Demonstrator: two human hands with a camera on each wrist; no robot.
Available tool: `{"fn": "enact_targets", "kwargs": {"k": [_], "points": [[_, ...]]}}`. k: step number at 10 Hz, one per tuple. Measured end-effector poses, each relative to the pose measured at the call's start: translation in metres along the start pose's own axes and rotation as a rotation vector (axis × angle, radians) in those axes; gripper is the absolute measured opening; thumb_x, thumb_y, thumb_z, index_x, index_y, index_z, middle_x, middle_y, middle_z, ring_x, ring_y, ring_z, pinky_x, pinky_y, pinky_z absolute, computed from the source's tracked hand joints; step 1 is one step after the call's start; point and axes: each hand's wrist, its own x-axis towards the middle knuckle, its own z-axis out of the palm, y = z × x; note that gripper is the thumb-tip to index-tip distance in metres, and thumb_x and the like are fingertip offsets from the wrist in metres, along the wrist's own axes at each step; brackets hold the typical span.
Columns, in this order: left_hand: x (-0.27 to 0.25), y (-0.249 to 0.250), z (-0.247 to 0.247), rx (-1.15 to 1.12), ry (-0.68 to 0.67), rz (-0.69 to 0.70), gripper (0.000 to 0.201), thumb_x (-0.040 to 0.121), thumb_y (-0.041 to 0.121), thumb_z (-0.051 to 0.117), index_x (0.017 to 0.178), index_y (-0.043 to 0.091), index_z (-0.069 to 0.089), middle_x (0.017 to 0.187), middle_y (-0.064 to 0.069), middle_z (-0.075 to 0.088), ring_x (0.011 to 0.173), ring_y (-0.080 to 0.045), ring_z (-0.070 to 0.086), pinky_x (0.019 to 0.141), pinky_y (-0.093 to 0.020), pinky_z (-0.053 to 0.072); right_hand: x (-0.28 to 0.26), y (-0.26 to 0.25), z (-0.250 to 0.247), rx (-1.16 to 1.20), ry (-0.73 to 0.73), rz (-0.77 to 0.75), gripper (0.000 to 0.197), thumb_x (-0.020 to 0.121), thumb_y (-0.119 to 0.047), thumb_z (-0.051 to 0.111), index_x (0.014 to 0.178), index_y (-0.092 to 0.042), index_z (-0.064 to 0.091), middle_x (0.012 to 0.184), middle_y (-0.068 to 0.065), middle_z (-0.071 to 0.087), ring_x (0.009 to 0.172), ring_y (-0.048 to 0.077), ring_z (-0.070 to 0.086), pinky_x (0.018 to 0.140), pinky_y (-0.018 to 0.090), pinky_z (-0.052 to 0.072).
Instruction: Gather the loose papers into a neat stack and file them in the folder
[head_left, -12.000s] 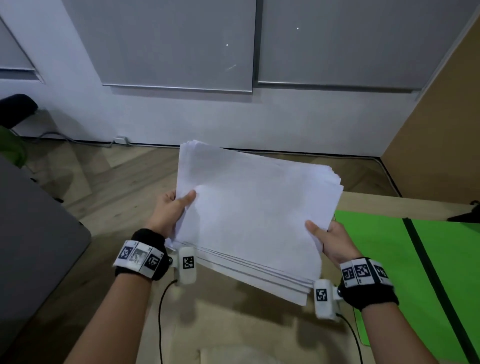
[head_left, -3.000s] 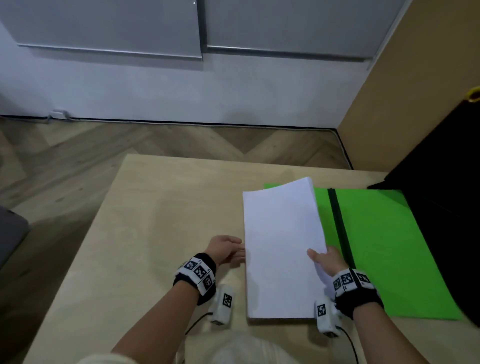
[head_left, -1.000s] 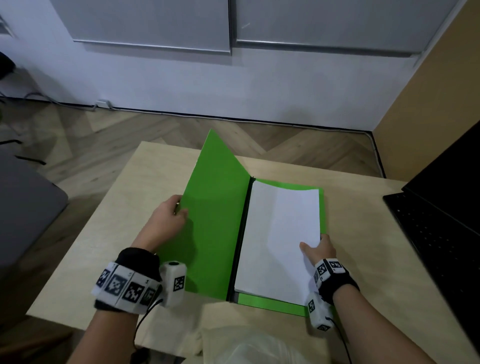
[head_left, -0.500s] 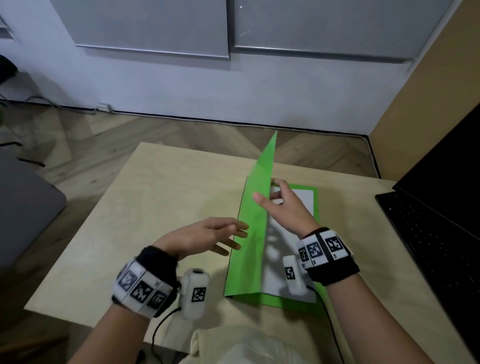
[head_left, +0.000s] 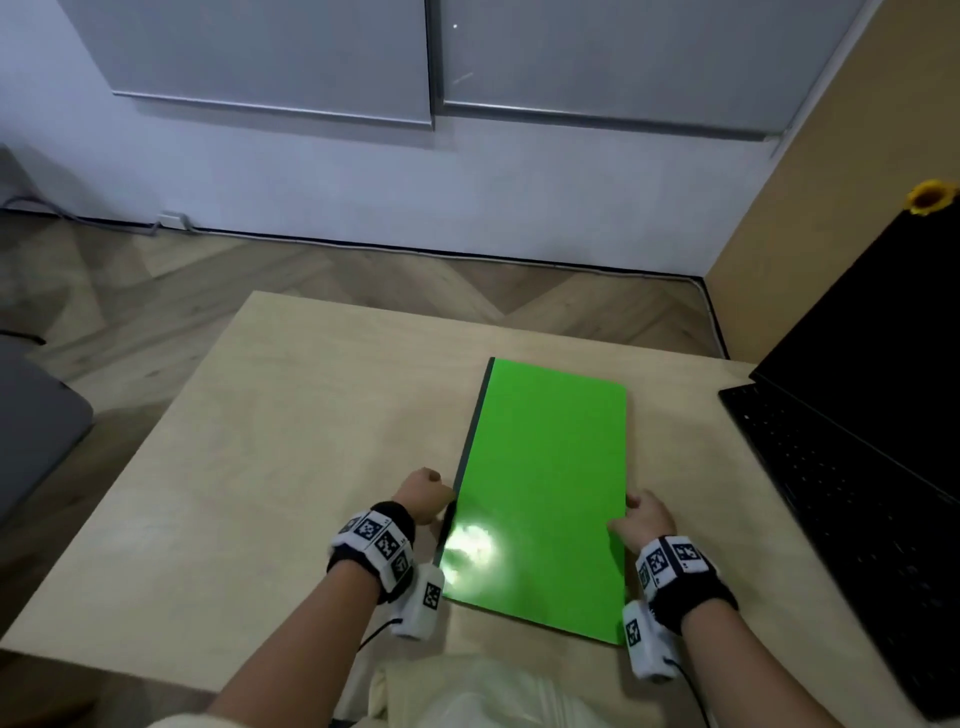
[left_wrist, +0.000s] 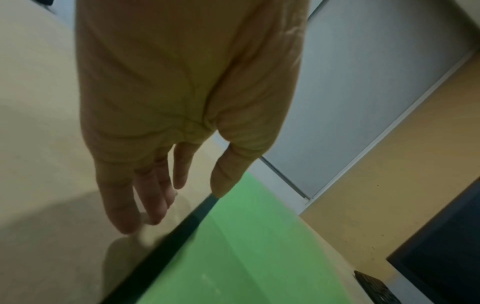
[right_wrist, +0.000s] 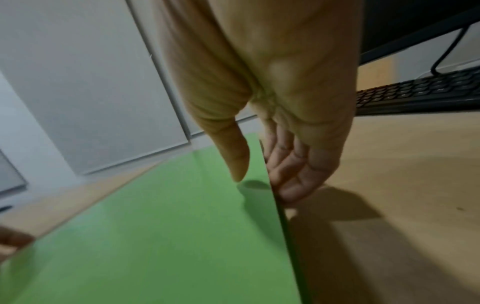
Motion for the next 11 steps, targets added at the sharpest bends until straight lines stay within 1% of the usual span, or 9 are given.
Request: {"fn": "enact_targets", "kwargs": {"k": [1, 2, 3, 6, 7, 8, 9, 10, 11], "points": [[-0.001, 0.004, 0.006, -0.023, -0.061, -0.002, 0.006, 0.092, 0.007, 0.050, 0.092, 0.008, 0.056, 0.093, -0.016, 0.057, 0.089, -0.027, 0.053, 0.076, -0.033, 0.046, 0.008, 0.003, 0.014, -0.070, 0.028, 0.061, 0.053, 0.080, -0.008, 0.061, 0.130, 0.003, 0.049, 0.133, 0.022, 0.053, 0.117, 0.035, 0.056, 0.093, 0.037, 0.048], [0.006, 0.005, 0.011, -0.021, -0.084, 0.013, 0.042, 0.092, 0.010, 0.054, 0.133, 0.001, 0.048, 0.128, -0.022, 0.058, 0.114, -0.035, 0.059, 0.096, -0.041, 0.052, 0.005, -0.006, 0.019, -0.093, 0.025, 0.129, 0.052, 0.083, -0.007, 0.058, 0.130, 0.009, 0.044, 0.134, 0.025, 0.050, 0.118, 0.037, 0.054, 0.085, 0.034, 0.048], [0.012, 0.002, 0.007, 0.000, -0.050, 0.037, 0.049, 0.093, 0.010, 0.055, 0.139, 0.000, 0.042, 0.136, -0.023, 0.052, 0.121, -0.037, 0.055, 0.093, -0.035, 0.049, 0.003, -0.015, 0.023, -0.023, 0.025, 0.173, 0.054, 0.084, -0.006, 0.056, 0.132, 0.011, 0.040, 0.136, 0.027, 0.047, 0.122, 0.039, 0.051, 0.088, 0.036, 0.047], [0.030, -0.013, -0.057, -0.066, 0.090, 0.019, 0.047, 0.093, 0.006, 0.054, 0.138, -0.005, 0.044, 0.127, -0.028, 0.056, 0.095, -0.029, 0.054, 0.080, -0.032, 0.045, 0.006, -0.071, 0.057, 0.107, -0.045, 0.034, 0.037, 0.081, -0.001, 0.050, 0.116, 0.001, 0.062, 0.108, 0.016, 0.066, 0.095, 0.032, 0.061, 0.086, 0.040, 0.053], [0.038, -0.015, -0.073, -0.101, 0.089, -0.004, 0.043, 0.093, 0.004, 0.052, 0.135, -0.005, 0.045, 0.111, -0.020, 0.057, 0.090, -0.027, 0.052, 0.077, -0.032, 0.045, 0.001, -0.089, 0.065, 0.108, -0.055, 0.000, 0.036, 0.083, 0.003, 0.046, 0.115, 0.000, 0.062, 0.098, 0.015, 0.063, 0.085, 0.028, 0.058, 0.074, 0.033, 0.047], [0.039, -0.014, -0.079, -0.128, 0.068, -0.027, 0.043, 0.093, 0.003, 0.052, 0.134, -0.004, 0.046, 0.103, -0.016, 0.057, 0.078, -0.023, 0.056, 0.066, -0.032, 0.049, 0.001, -0.098, 0.067, 0.117, -0.035, -0.021, 0.036, 0.083, 0.006, 0.045, 0.115, 0.004, 0.062, 0.109, 0.019, 0.066, 0.088, 0.030, 0.060, 0.072, 0.030, 0.044], [0.047, -0.021, -0.080, -0.155, 0.062, -0.016, 0.046, 0.091, 0.003, 0.054, 0.136, -0.003, 0.046, 0.118, -0.023, 0.059, 0.092, -0.028, 0.057, 0.083, -0.037, 0.052, 0.004, -0.096, 0.068, 0.126, -0.032, -0.043, 0.040, 0.083, 0.008, 0.044, 0.116, 0.000, 0.063, 0.108, 0.018, 0.067, 0.076, 0.024, 0.055, 0.071, 0.028, 0.043], [0.039, -0.020, -0.086, -0.180, 0.033, 0.000, 0.034, 0.092, 0.002, 0.051, 0.126, 0.000, 0.050, 0.106, -0.017, 0.061, 0.084, -0.024, 0.057, 0.076, -0.035, 0.052, -0.003, -0.095, 0.064, 0.154, -0.046, -0.041, 0.043, 0.085, 0.006, 0.046, 0.124, -0.004, 0.059, 0.121, 0.016, 0.064, 0.104, 0.030, 0.060, 0.089, 0.033, 0.047], [0.038, -0.043, -0.094, -0.200, 0.042, -0.042, 0.025, 0.092, 0.000, 0.049, 0.115, 0.004, 0.055, 0.089, -0.012, 0.057, 0.077, -0.022, 0.055, 0.069, -0.030, 0.049, -0.004, -0.088, 0.054, 0.224, 0.009, -0.058, 0.043, 0.086, 0.000, 0.050, 0.129, -0.006, 0.054, 0.130, 0.014, 0.058, 0.116, 0.029, 0.055, 0.098, 0.033, 0.042]]}}
